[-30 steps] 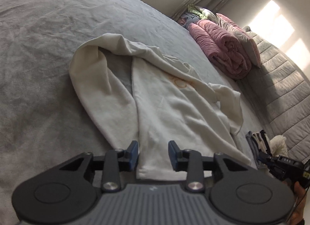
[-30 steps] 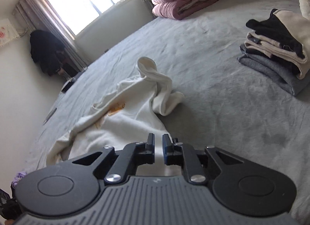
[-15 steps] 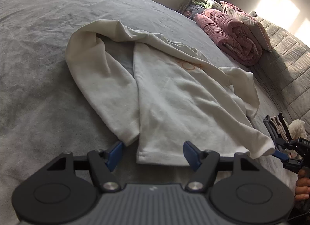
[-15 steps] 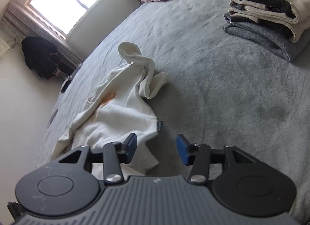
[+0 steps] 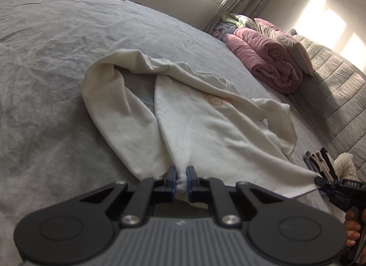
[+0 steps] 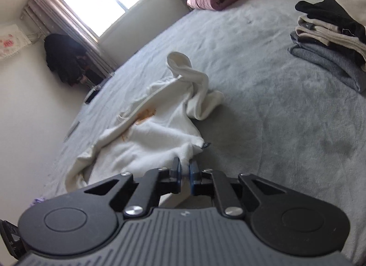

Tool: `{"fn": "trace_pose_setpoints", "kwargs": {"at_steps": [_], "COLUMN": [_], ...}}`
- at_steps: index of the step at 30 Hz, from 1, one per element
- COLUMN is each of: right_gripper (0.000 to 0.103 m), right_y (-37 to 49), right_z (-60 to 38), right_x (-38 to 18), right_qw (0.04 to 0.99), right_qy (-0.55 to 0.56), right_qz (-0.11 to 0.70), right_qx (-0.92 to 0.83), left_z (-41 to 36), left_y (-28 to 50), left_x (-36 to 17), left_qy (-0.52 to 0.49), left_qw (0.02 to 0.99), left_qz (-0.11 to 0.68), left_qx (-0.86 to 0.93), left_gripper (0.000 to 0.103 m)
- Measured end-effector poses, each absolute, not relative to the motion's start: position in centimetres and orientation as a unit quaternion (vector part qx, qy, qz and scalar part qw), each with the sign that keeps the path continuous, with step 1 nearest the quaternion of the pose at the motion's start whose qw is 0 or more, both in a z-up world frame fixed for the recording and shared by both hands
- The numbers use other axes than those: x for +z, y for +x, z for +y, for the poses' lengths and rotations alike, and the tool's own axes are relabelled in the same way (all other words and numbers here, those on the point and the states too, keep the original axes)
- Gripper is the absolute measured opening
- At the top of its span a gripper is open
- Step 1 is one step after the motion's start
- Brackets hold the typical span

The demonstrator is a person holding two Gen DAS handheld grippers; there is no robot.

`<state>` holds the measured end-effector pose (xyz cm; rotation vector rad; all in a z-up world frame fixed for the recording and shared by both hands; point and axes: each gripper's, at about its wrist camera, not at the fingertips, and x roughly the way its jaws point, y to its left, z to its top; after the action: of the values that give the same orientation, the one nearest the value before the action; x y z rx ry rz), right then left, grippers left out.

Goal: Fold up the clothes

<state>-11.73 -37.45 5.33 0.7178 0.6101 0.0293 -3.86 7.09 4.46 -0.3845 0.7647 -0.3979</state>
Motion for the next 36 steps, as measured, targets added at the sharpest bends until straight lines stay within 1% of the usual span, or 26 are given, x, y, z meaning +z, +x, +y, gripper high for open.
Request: {"fn": "trace_pose_setpoints", "kwargs": {"at_steps": [3, 7, 16, 24, 29, 31, 36], "right_gripper": [0.009, 0.009, 0.009, 0.009, 0.009, 0.009, 0.012], "right_y": [-13.3, -15.1, -18.1, -19.8, -20.4, -20.2, -18.4], "right_z": [-38.2, -37.9, -36.8, -36.3, -36.1, -35.6, -34.7], "right_x": [6.1, 6.9, 8.7, 9.9, 11.4, 11.6, 9.2], "right_qw": [0.884, 0.883, 0.901, 0.910, 0.920, 0.927, 0.921], "right_qy": [0.386, 0.395, 0.353, 0.329, 0.315, 0.289, 0.245], "right_qz": [0.262, 0.251, 0.251, 0.250, 0.232, 0.237, 0.303], "right_qx": [0.038, 0.043, 0.020, 0.023, 0.023, 0.020, 0.012], "left_z": [8.3, 8.5, 7.7, 7.8, 7.7, 7.6, 7.2], "left_y": [-4.8, -6.1, -9.1, -10.7, -11.5, -11.4, -9.7], "left_x": [5.7, 6.2, 6.1, 7.1, 8.0, 8.0, 6.0], "left_qy": [-0.205, -0.204, -0.163, -0.147, -0.131, -0.121, -0.126], "left_qw": [0.891, 0.889, 0.886, 0.890, 0.894, 0.895, 0.875], "left_qz": [0.352, 0.351, 0.366, 0.364, 0.358, 0.359, 0.410], "left_qx": [-0.201, -0.215, -0.232, -0.231, -0.236, -0.234, -0.226], "left_gripper": [0.008, 0.008, 0.008, 0.008, 0.008, 0.009, 0.011]}}
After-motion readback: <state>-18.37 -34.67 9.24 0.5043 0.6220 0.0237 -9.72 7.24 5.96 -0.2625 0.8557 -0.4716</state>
